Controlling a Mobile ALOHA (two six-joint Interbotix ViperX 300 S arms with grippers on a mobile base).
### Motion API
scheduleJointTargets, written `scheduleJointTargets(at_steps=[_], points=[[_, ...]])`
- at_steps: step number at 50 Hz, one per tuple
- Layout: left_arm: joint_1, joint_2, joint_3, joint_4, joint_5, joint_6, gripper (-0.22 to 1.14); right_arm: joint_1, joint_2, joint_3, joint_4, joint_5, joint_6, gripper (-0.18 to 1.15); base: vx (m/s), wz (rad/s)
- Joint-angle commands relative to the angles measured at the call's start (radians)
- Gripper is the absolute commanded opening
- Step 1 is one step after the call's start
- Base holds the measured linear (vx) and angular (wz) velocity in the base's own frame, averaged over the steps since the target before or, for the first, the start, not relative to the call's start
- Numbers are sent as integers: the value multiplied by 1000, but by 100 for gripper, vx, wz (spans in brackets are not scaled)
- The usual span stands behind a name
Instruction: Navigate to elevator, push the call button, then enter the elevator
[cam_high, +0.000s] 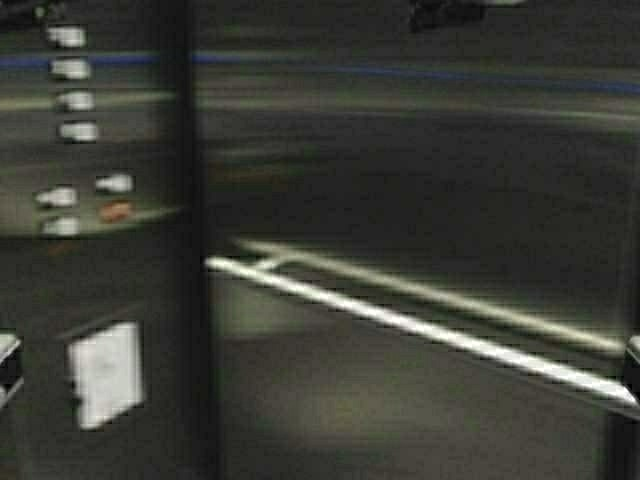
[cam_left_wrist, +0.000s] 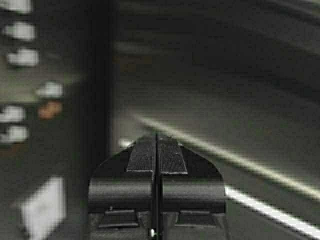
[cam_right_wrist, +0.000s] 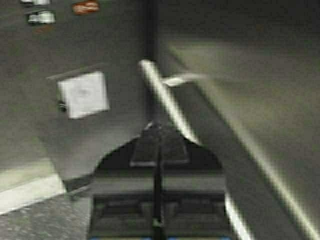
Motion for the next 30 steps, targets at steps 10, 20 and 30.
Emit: scheduleJointTargets(at_steps=[10,20,30], points=[[2,2,-20,0,-8,9,2,3,-21,-20,2,-9,5,6,15,46],[2,31,-32,3,-8,18,3,2,-9,-15,2,-12,5,6,20,53],[2,14,-37,3,-8,17,3,2,49,-20,12,-80,8,6,18,25]])
